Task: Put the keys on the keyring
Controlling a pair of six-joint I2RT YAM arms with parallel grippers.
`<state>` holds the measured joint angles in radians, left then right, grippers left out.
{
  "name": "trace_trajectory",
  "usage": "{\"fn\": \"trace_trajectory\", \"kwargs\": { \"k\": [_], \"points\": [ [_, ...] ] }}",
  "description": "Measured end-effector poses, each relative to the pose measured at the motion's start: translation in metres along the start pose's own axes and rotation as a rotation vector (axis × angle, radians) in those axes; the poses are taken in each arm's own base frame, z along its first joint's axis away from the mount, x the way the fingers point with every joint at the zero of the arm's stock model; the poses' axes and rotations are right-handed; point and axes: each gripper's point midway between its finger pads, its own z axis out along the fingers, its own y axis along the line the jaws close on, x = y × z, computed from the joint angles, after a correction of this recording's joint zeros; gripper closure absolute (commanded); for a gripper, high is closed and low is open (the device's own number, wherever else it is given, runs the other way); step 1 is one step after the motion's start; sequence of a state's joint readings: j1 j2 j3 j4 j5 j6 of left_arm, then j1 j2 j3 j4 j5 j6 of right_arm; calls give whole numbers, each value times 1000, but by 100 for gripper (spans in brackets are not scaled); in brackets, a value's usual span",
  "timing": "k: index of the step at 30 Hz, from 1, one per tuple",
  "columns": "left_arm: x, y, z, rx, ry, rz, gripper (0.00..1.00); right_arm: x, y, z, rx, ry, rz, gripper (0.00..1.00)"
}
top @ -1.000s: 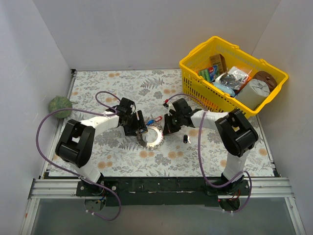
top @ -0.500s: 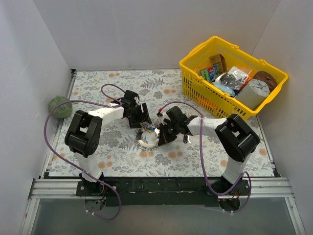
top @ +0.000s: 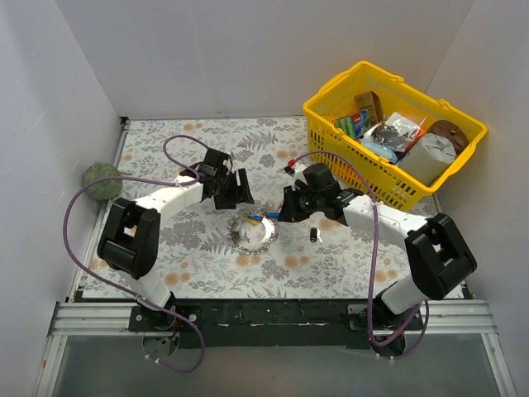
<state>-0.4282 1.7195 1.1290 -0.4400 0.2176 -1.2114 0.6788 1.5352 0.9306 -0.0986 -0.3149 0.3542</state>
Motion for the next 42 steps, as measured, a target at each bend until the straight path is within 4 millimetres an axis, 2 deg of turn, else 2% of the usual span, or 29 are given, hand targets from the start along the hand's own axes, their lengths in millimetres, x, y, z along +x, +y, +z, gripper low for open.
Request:
{"fn": "trace_trajectory", "kwargs": {
  "k": [1,2,5,6,8,10,16,22,27,32,42],
  "points": [
    [1,-2,-4,14,-8,6,34,-3,-3,-4,3,-15,7,68],
    [1,-5,-8,31,-16,11,34,-6,-9,-8,3,-30,13,59],
    [7,-15,-16,107,-25,25,35,0,-24,-16,-45,-55,74,46],
    [11,-19,-19,145,-28,29,35,5,-29,-17,-62,-59,97,45],
    [18,-26,-22,204,-19,28,35,15,-38,-19,-79,-58,136,46],
    [24,-35,-24,262,-13,30,36,25,-37,-19,-107,-41,156,45],
    [31,-62,-29,395,-6,48,37,19,-18,-15,-231,-60,147,48],
    [34,-80,-33,456,-7,63,38,27,-22,1,-246,-27,183,53],
    [33,-83,-33,471,-11,63,38,39,-27,14,-226,19,217,56],
    [36,-82,-32,474,-7,62,38,41,-26,25,-218,41,216,59],
    [41,-78,-30,467,3,58,38,48,1,38,-260,87,168,63]
  ]
}}
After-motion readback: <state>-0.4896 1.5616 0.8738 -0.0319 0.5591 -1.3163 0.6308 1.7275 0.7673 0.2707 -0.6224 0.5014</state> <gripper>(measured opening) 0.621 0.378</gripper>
